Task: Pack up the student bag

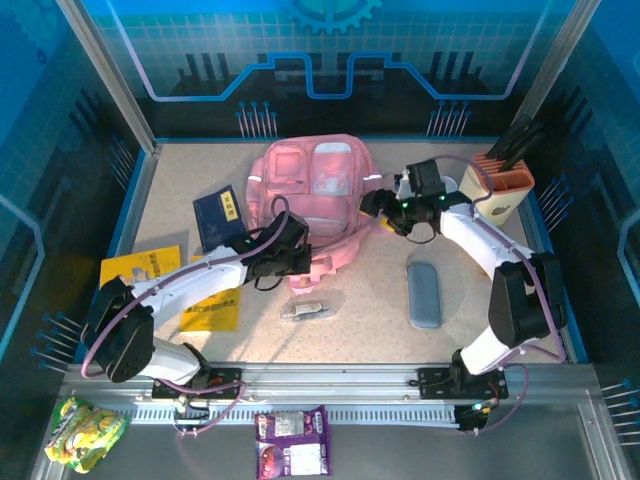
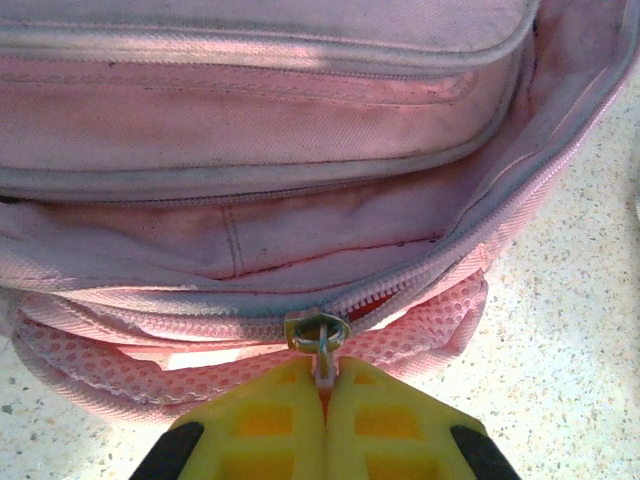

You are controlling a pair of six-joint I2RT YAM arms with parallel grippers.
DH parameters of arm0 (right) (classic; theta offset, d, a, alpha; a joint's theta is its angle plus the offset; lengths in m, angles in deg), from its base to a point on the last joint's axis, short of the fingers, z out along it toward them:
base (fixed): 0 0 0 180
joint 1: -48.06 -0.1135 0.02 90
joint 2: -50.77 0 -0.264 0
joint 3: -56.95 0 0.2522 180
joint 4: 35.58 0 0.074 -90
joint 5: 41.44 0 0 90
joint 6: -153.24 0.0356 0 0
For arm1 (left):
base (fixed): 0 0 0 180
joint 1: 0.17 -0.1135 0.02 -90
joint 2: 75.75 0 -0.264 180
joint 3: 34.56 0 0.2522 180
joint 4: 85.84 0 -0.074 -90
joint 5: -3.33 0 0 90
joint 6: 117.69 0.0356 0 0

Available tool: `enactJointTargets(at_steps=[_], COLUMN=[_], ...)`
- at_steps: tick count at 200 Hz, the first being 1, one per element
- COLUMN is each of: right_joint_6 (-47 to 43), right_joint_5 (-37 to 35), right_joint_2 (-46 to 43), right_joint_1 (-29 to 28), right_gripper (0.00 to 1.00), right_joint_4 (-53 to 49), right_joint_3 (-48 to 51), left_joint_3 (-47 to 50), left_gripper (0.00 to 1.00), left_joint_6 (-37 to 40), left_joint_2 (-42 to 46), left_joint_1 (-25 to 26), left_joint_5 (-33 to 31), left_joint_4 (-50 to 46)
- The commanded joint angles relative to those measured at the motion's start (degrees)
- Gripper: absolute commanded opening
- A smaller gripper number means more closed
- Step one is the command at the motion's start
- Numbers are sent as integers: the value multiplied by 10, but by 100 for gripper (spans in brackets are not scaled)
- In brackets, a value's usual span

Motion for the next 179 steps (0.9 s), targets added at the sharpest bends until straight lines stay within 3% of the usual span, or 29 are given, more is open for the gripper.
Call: enactJointTargets(at_steps=[1, 38, 77, 151, 159, 179], right_joint_6=[62, 131, 135, 85, 81, 60], right_joint_5=[4, -14, -58, -103, -102, -98], right_joint_2=[-9, 8, 48, 60, 58, 52], right_joint_1=[-42, -86, -103, -87, -79, -55], right_gripper=[81, 81, 71, 5, 0, 0], right_joint_4=[53, 111, 118, 137, 141, 137], right_joint_3=[60, 90, 74, 57, 57, 47], left_joint_3=[-22, -29, -29, -33, -32, -30], left_gripper=[0, 0, 0, 0, 0, 0], left_joint_6=[-14, -14, -15, 12, 18, 39], left_joint_2=[3, 1, -1, 3, 6, 16], left_joint_1=[7, 11, 18, 23, 22, 22], left_joint_5=[1, 0, 9, 47, 47, 33], left_joint_4=[36, 37, 44, 43, 38, 11])
